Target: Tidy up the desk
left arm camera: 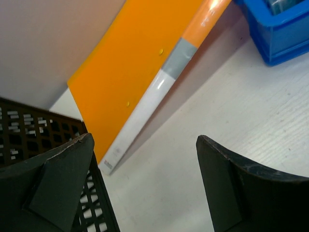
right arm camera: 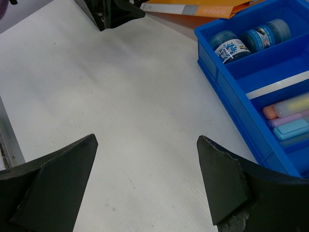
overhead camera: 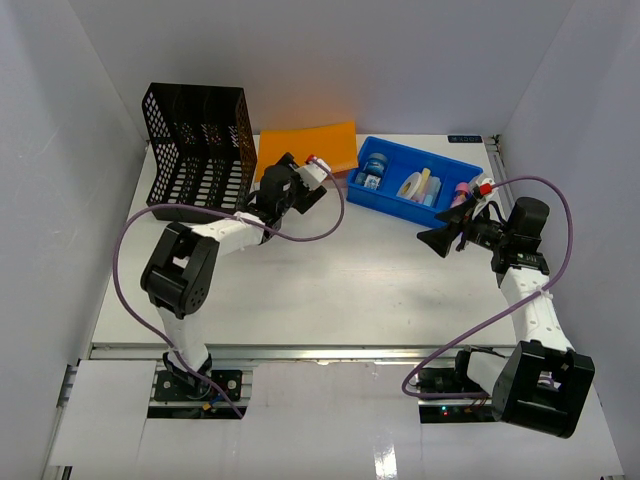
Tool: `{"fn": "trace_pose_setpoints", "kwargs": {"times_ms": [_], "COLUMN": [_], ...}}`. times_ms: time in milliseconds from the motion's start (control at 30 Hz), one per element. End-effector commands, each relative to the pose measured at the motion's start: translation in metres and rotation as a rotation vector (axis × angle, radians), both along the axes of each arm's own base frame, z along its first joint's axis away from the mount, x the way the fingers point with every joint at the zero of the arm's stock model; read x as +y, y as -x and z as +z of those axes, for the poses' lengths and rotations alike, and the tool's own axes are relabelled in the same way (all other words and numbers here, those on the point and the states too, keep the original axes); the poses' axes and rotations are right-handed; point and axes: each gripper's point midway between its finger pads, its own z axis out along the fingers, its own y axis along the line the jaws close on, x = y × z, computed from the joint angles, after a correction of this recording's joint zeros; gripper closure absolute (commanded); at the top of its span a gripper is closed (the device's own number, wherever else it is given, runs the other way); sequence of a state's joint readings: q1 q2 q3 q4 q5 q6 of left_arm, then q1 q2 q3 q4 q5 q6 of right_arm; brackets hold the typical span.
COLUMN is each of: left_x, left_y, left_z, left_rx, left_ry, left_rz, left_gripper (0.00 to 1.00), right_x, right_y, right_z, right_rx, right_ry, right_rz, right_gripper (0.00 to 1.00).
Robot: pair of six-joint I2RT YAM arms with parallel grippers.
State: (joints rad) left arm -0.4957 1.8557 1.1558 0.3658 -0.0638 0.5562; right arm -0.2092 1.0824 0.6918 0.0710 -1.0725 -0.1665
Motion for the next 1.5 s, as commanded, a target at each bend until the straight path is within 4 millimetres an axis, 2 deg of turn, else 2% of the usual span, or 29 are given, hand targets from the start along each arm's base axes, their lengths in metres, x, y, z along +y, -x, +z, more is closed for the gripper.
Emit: {"fn": "trace_pose_setpoints", "kwargs": {"times_ms": [0,200,367,567,767,800,933,967,1000,1033,1067,1167,1267,1300,1467], "left_x": [-0.032,-0.046,-0.053,-0.057,-0.060,-0.061,-0.057,-0.056,-0.056,-0.056,-0.056,-0.050,-0.049,-0.047,-0.045], "left_y": [-0.018,-0.036,-0.061,-0.094,-0.113,-0.115,-0.120,-0.121,-0.122,-0.122,-0.122,-0.124,-0.123,-0.122,-0.117], "left_z": [0.019,0.001,-0.011,-0.018,-0.037,-0.040,-0.043,-0.044,-0.044,-0.043,-0.041,-0.034,-0.020,-0.011,0.047], "left_rx": [-0.141,-0.171,-0.189,-0.252,-0.244,-0.242,-0.243,-0.242,-0.244,-0.247,-0.250,-0.262,-0.280,-0.290,-0.332], "left_ry": [-0.006,-0.034,-0.052,-0.068,-0.087,-0.088,-0.082,-0.079,-0.076,-0.075,-0.074,-0.085,-0.076,-0.066,0.023], "left_rz": [-0.127,-0.167,-0.163,-0.117,-0.111,-0.113,-0.101,-0.096,-0.093,-0.093,-0.093,-0.061,-0.054,-0.046,-0.016], "left_gripper": [0.02,0.02,0.02,0.11,0.16,0.18,0.37,0.44,0.56,0.69,0.77,0.90,0.97,1.00,1.00], "right_x": [-0.002,-0.002,-0.002,-0.003,-0.003,-0.003,-0.003,-0.003,-0.003,-0.003,-0.003,-0.004,-0.004,-0.005,-0.005], "right_y": [-0.004,-0.005,-0.006,-0.006,-0.006,-0.006,-0.005,-0.005,-0.005,-0.006,-0.005,-0.006,-0.006,-0.006,-0.005], "right_z": [0.011,0.011,0.010,0.009,0.011,0.011,0.012,0.012,0.012,0.012,0.012,0.012,0.013,0.013,0.014], "right_rx": [-0.042,-0.036,-0.032,-0.024,-0.024,-0.025,-0.024,-0.025,-0.025,-0.024,-0.025,-0.024,-0.026,-0.028,-0.030], "right_ry": [0.010,0.007,0.004,0.000,-0.005,-0.005,-0.008,-0.007,-0.007,-0.008,-0.007,-0.007,-0.006,-0.007,-0.007], "right_rz": [0.006,0.008,0.008,0.006,0.011,0.010,0.013,0.013,0.012,0.012,0.013,0.010,0.008,0.007,0.005], "right_gripper": [0.10,0.10,0.10,0.10,0.10,0.10,0.10,0.10,0.10,0.10,0.10,0.10,0.10,0.10,0.10]}}
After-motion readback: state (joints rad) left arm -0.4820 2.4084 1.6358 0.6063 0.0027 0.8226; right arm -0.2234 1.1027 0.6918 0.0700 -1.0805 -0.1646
